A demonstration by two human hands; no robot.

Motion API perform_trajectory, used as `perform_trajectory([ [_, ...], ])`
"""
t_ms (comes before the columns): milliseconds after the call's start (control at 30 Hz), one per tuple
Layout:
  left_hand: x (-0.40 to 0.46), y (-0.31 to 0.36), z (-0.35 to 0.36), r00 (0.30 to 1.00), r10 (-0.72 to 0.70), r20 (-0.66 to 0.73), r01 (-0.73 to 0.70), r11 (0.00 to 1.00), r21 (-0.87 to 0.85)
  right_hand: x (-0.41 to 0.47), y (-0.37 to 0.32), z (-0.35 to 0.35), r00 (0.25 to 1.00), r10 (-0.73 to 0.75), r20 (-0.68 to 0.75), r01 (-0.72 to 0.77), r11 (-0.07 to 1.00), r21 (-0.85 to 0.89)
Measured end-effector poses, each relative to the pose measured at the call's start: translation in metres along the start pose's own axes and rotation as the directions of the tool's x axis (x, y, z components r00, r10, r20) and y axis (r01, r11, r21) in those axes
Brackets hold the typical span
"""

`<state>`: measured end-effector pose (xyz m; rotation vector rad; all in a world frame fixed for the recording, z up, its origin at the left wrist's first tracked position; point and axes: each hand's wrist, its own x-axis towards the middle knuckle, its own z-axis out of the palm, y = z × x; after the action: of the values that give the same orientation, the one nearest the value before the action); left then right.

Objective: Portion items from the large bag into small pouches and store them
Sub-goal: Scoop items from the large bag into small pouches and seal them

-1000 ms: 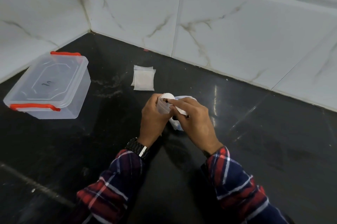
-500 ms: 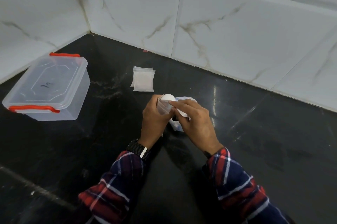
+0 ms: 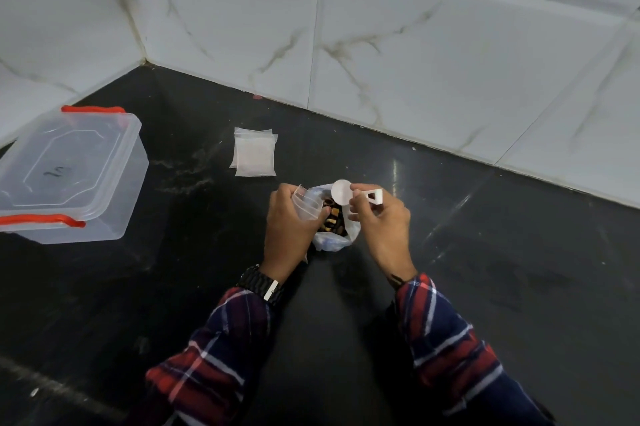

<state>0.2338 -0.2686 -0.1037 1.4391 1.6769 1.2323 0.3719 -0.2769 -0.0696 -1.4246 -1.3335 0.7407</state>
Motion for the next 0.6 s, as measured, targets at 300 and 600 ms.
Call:
perform_trajectory([
  [300, 0.004, 0.0, 0.007, 1.0, 0.008, 0.029, -0.008, 1.0, -0.016, -0.005, 0.018, -0.005, 0.966, -0.21, 0.152, 0.254, 0.876, -0.41],
  [600, 0.003, 0.007, 0.014, 0.993, -0.066, 0.1, 0.068, 0.998, -0.015, -0.003, 0.023, -0.007, 0.962, -0.199, 0.186, 0.269, 0.807, -0.525],
])
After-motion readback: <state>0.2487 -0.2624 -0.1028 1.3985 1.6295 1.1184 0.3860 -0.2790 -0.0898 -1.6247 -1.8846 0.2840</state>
